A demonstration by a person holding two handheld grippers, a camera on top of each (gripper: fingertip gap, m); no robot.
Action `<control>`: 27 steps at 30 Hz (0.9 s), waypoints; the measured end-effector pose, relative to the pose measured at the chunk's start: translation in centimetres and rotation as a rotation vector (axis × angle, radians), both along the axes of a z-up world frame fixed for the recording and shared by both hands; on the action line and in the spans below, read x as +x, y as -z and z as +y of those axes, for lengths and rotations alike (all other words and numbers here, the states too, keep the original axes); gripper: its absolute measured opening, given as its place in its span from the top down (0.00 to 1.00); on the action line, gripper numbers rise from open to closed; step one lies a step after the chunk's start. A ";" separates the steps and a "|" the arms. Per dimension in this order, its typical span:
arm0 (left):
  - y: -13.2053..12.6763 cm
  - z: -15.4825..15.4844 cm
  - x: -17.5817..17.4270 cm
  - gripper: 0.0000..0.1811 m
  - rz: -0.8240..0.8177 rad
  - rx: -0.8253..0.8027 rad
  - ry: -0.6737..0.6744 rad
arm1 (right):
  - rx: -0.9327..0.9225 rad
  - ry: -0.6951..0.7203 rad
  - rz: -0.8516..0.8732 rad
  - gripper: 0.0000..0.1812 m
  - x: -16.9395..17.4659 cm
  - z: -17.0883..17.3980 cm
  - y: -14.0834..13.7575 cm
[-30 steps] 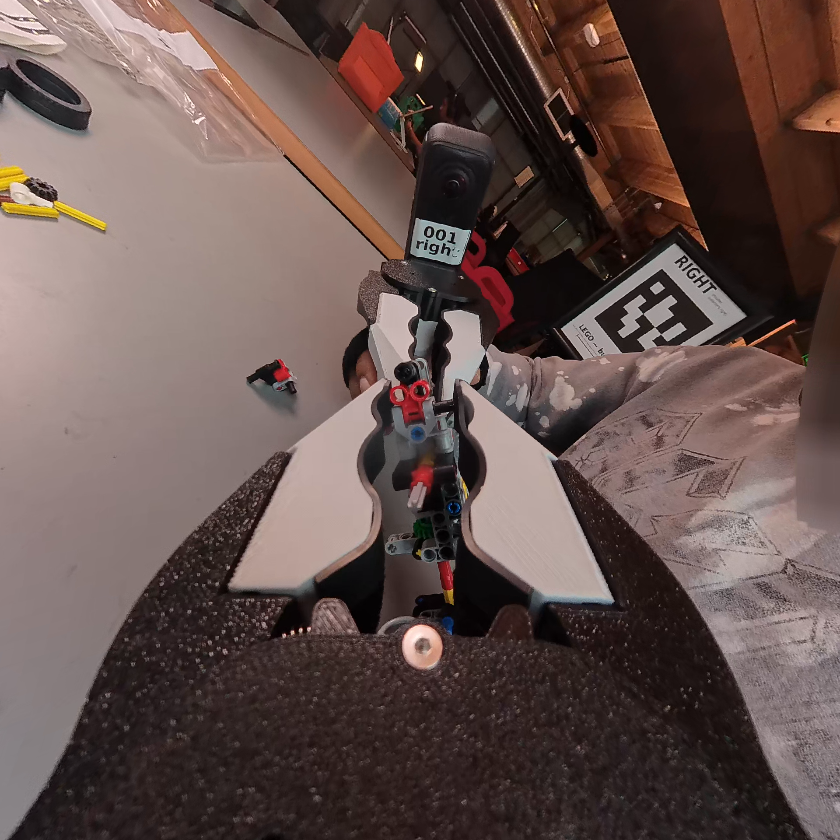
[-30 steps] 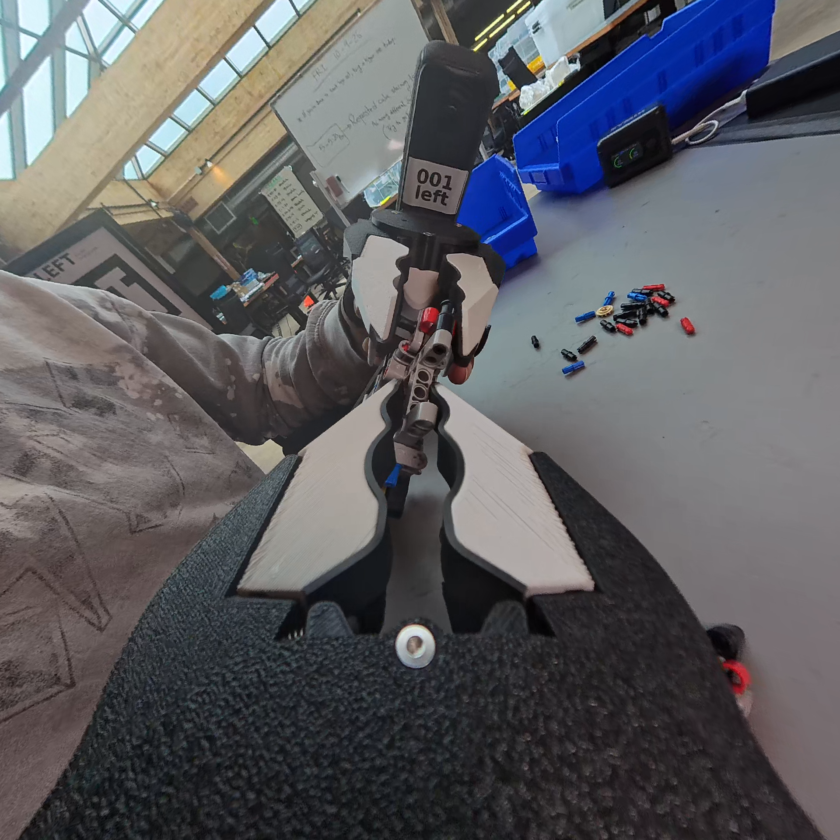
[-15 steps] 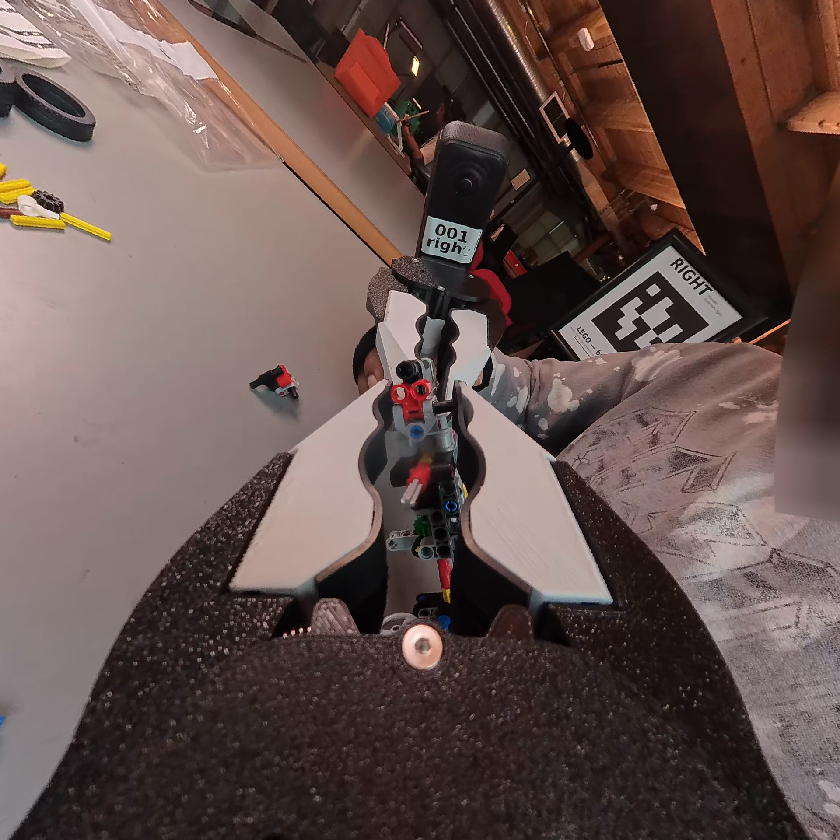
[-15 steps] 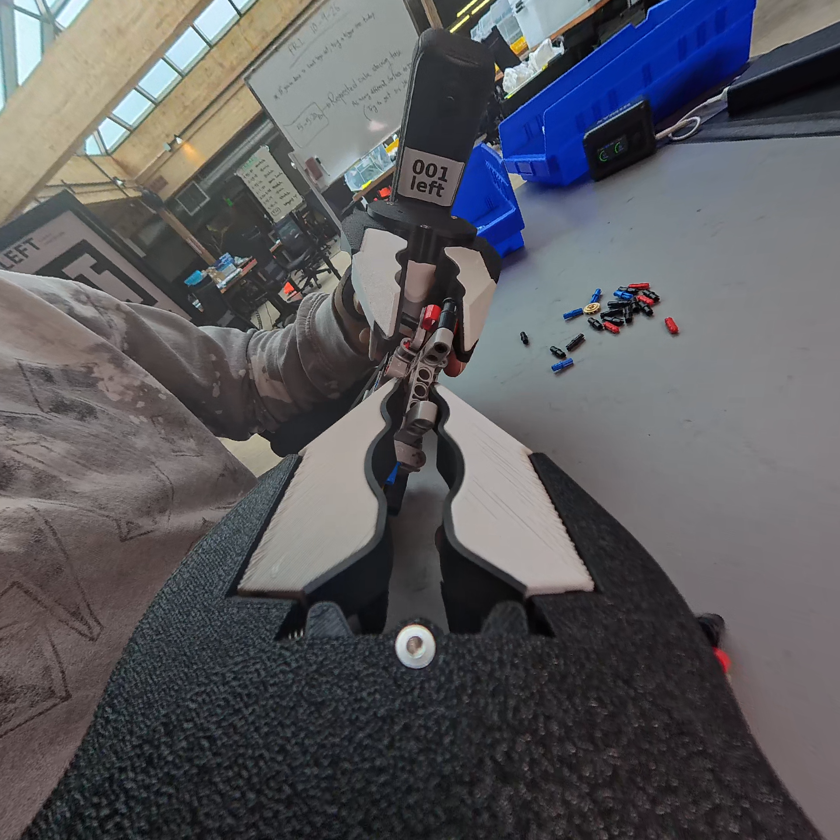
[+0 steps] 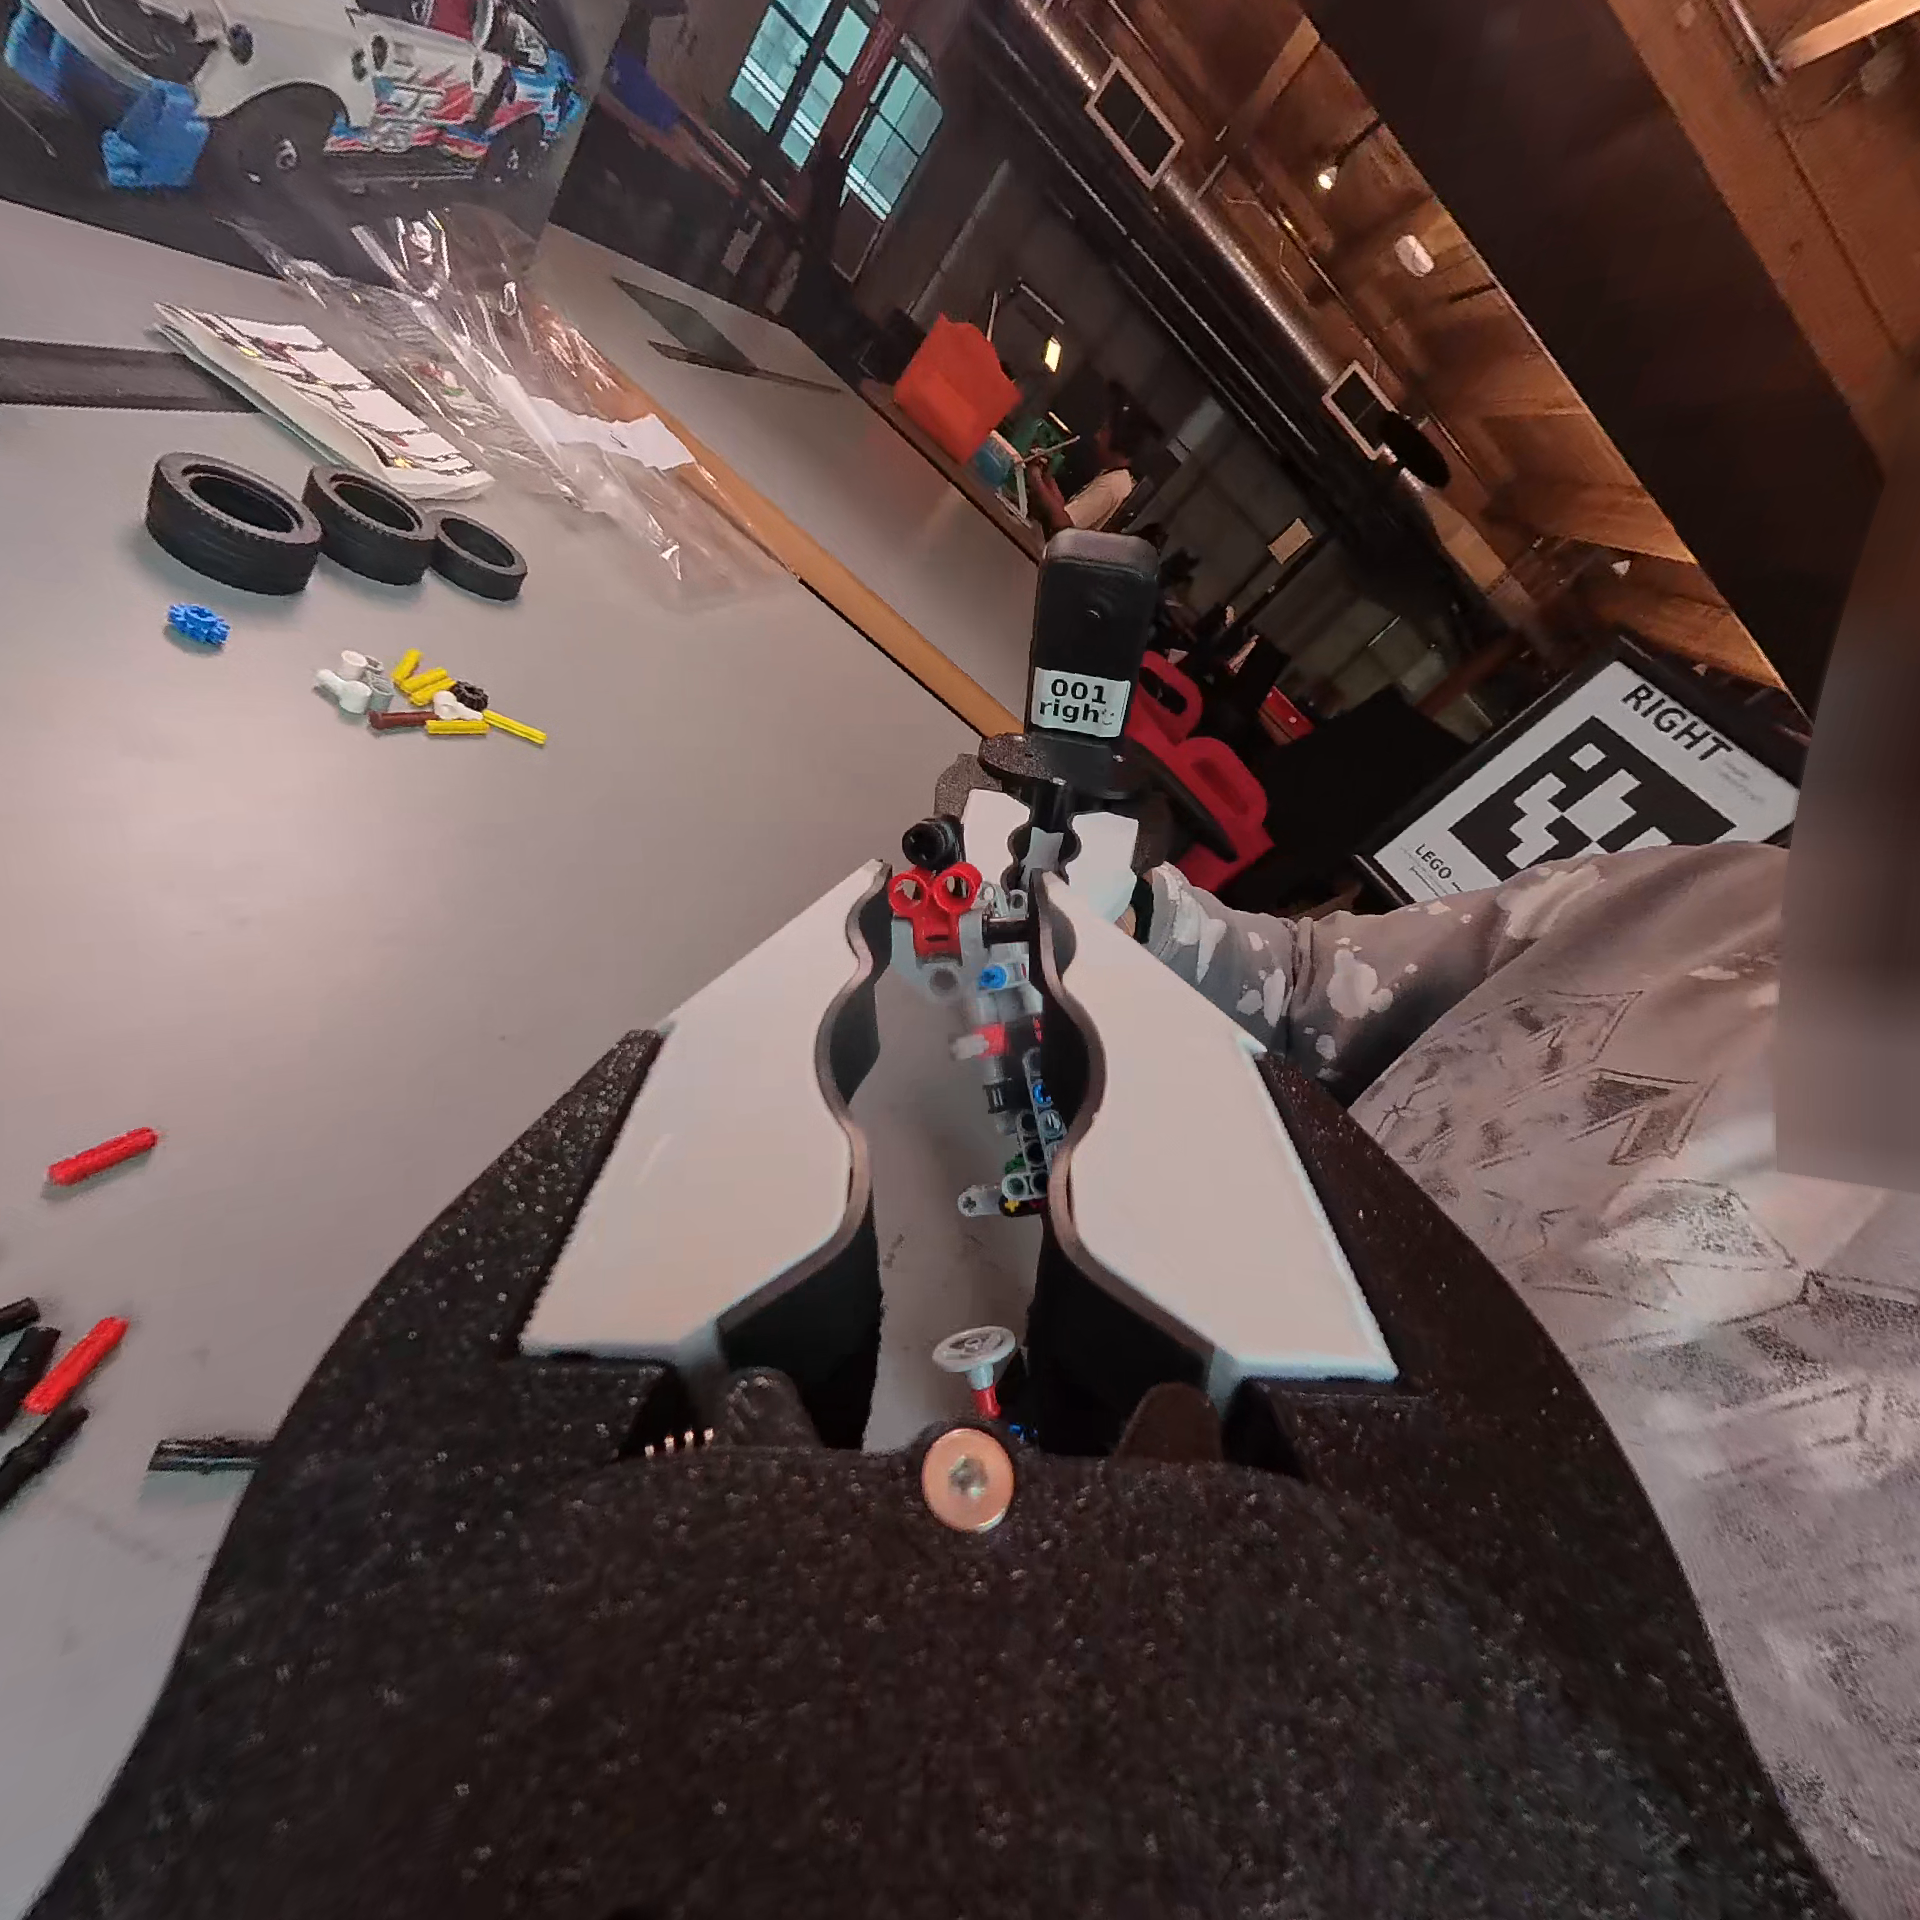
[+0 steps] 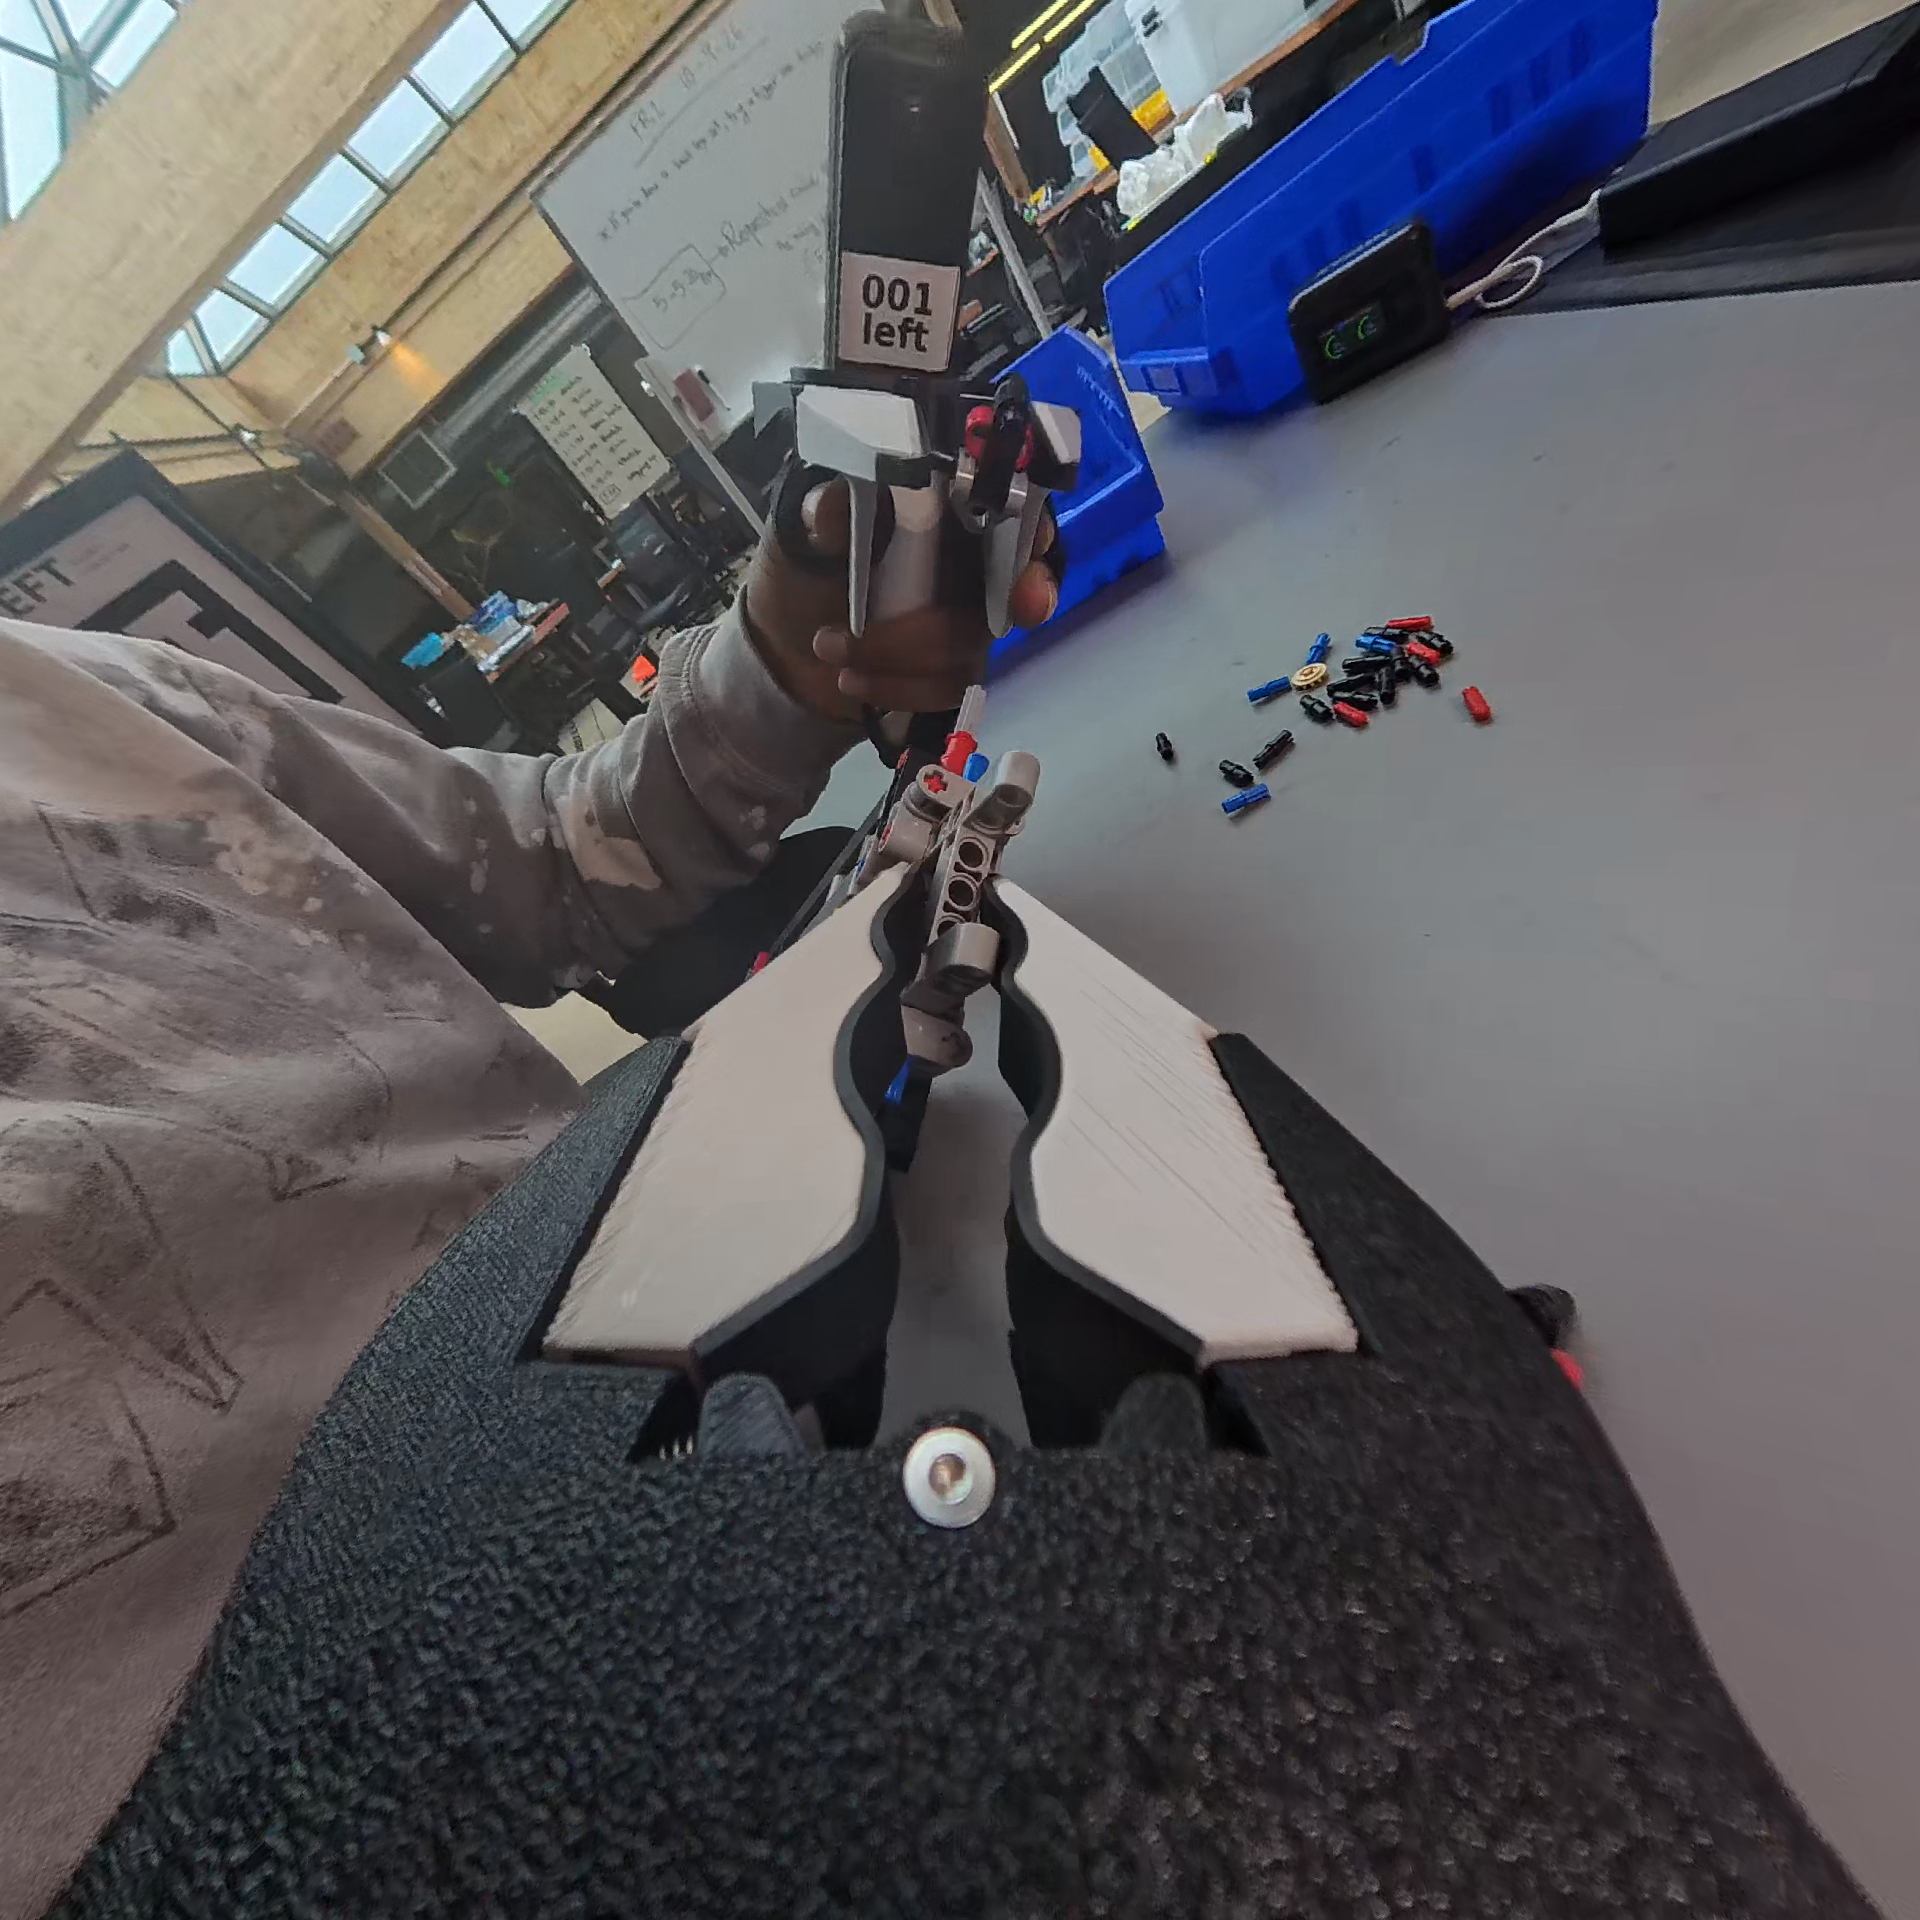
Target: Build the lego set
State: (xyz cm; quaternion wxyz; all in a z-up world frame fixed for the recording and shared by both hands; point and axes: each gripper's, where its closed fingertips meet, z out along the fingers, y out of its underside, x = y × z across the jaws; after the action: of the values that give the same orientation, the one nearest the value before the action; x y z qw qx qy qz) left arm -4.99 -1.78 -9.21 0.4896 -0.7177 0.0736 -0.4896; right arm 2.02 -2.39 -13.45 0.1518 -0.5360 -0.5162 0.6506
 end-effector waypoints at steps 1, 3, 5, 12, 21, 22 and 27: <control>0.0 0.2 -0.2 0.87 -0.003 -0.003 -0.009 | 0.010 -0.004 0.000 0.95 0.1 0.0 0.1; 0.1 0.4 -0.4 0.87 -0.002 -0.004 -0.017 | 0.009 -0.006 -0.003 0.95 0.5 0.1 0.2; 0.3 0.3 0.1 0.87 -0.004 -0.011 -0.008 | 0.019 -0.009 0.008 0.95 0.7 0.2 0.0; 0.7 -0.1 1.6 0.86 -0.013 -0.019 0.034 | -0.019 -0.036 0.021 0.95 0.9 0.0 -0.5; 1.5 -0.4 2.9 0.86 -0.015 -0.041 0.077 | -0.033 0.009 -0.185 0.93 0.9 1.5 2.8; 1.6 -0.4 3.1 0.86 -0.013 -0.042 0.084 | 0.026 0.025 -0.230 0.93 1.0 1.9 3.7; 2.1 -0.5 4.2 0.86 -0.007 -0.059 0.115 | 0.370 0.110 -0.324 0.87 1.8 3.8 5.2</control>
State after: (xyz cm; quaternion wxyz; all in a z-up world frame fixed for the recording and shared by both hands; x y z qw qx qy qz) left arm -0.80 -2.26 -11.30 0.4395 -0.7248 0.0987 -0.5213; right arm 3.85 1.39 -18.67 0.1979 -0.6238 -0.6142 0.4411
